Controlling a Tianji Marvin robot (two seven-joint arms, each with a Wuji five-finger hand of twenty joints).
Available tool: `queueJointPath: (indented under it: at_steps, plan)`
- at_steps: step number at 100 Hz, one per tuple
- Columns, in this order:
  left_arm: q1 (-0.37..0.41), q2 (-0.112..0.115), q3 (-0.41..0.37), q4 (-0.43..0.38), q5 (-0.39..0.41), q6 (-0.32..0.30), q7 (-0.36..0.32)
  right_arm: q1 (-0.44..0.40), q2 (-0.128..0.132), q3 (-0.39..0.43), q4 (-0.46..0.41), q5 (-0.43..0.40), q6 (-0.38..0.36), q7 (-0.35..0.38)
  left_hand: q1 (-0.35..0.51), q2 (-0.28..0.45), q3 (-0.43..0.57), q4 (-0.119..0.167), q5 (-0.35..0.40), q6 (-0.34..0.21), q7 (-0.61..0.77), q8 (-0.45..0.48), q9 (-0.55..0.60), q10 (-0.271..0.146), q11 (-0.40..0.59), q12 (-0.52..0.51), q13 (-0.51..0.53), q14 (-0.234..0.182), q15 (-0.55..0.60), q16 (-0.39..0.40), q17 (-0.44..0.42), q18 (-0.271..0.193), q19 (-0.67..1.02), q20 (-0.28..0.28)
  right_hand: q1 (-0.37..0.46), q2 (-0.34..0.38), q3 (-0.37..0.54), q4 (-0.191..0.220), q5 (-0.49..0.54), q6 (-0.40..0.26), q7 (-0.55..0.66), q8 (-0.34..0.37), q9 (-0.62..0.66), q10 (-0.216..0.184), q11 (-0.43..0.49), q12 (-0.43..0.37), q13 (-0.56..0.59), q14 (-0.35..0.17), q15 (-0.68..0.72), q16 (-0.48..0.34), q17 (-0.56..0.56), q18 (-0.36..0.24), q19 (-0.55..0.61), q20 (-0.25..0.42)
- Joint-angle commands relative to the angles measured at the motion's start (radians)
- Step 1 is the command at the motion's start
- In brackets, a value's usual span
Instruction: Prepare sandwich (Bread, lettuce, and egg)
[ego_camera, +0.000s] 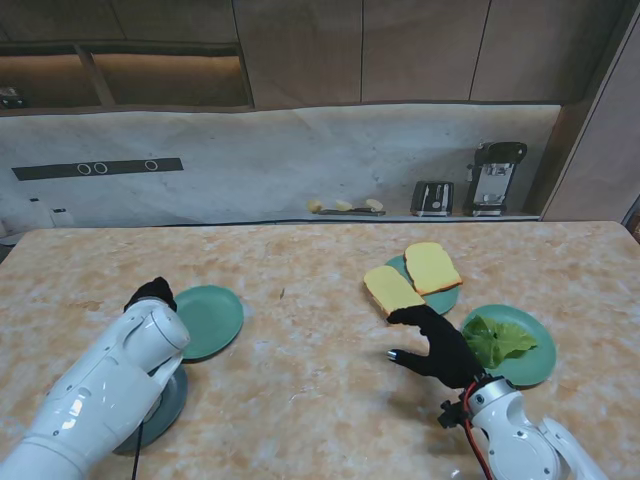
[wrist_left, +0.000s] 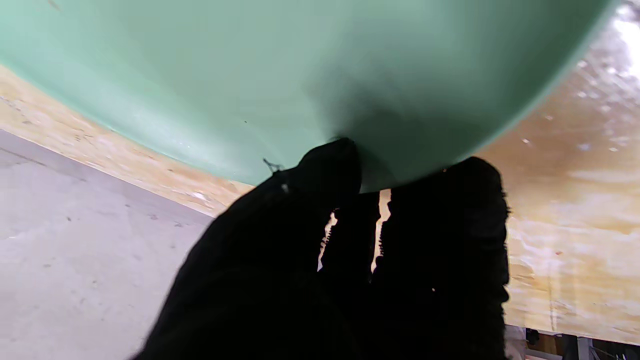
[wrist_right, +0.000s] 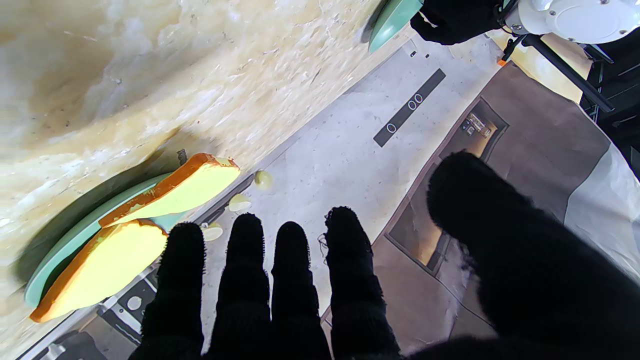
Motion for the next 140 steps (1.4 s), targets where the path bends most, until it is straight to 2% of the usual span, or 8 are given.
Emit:
queueJointPath:
  at_steps: [1,34,85,97,113,140]
  plan:
    - [-0.009,-0.019,0.009,0.004,-0.015,-0.006,-0.01,-0.016,-0.004,-0.001,-0.006,-0.005,0.003,0.011,0.054,-0.005,-0.012,0.013,-0.015,-0.015,0.054,-0.003,0.023,-0.004,-0.005,0.015,0.02,0.005,0.004,0.026,0.015,-0.027,0.013,0.014,0.004,0.002,0.013,0.002,0.011,-0.012,0.004,0.004,0.011,-0.002,0.001,-0.751,-0.015,-0.007,0.007,-0.003,-0.017,-0.011,-0.001,0.018]
    - [-0.053,-0.048,0.061,0.038,-0.084,-0.007,0.019,-0.029,-0.004,0.01,-0.013,-0.014,0.008,0.006,0.053,-0.007,-0.006,0.014,-0.025,-0.005,0.063,-0.013,0.019,0.003,-0.001,0.018,0.019,0.005,0.028,0.04,0.028,-0.043,0.026,0.03,0.005,0.001,0.015,0.002,0.02,-0.012,0.004,0.005,0.01,-0.002,0.0,-0.751,-0.018,-0.006,0.006,-0.004,-0.018,-0.012,-0.001,0.019]
    - [-0.043,-0.049,0.126,-0.009,-0.134,-0.042,-0.028,-0.037,-0.007,0.014,-0.016,-0.018,0.017,-0.008,0.052,-0.012,0.004,0.011,-0.024,-0.007,0.056,-0.013,0.018,0.003,0.004,0.016,0.012,0.013,0.04,0.039,0.013,-0.033,0.035,0.057,0.004,0.001,0.015,0.002,0.019,-0.012,0.003,0.006,0.014,-0.001,0.001,-0.751,-0.015,-0.007,0.007,-0.003,-0.015,-0.012,0.0,0.019]
    - [-0.037,-0.054,0.138,-0.027,-0.156,-0.048,-0.03,-0.039,-0.007,0.013,-0.018,-0.018,0.02,-0.009,0.052,-0.014,0.005,0.01,-0.022,-0.01,0.056,-0.01,0.019,0.003,0.005,0.015,0.012,0.015,0.042,0.041,0.014,-0.036,0.039,0.063,0.004,0.0,0.016,0.002,0.02,-0.012,0.003,0.006,0.012,-0.002,0.0,-0.751,-0.016,-0.007,0.007,-0.003,-0.015,-0.012,0.0,0.019]
    - [-0.036,-0.072,0.156,-0.032,-0.199,-0.039,-0.009,-0.039,-0.008,0.01,-0.016,-0.019,0.02,-0.014,0.051,-0.015,0.006,0.011,-0.021,-0.01,0.055,-0.009,0.02,0.005,0.006,0.015,0.012,0.018,0.048,0.045,0.014,-0.037,0.049,0.071,0.005,0.001,0.016,0.002,0.018,-0.012,0.002,0.006,0.008,-0.002,0.0,-0.75,-0.018,-0.008,0.007,-0.003,-0.014,-0.014,0.001,0.02]
    - [-0.021,-0.073,0.192,-0.079,-0.228,-0.059,-0.028,-0.043,-0.009,0.011,-0.015,-0.02,0.019,-0.019,0.05,-0.017,0.008,0.011,-0.018,-0.011,0.053,-0.007,0.022,0.005,0.007,0.014,0.012,0.02,0.049,0.044,0.014,-0.034,0.05,0.078,0.005,0.0,0.017,0.002,0.017,-0.011,0.003,0.007,0.009,-0.003,0.002,-0.75,-0.019,-0.008,0.008,-0.003,-0.014,-0.014,0.002,0.02]
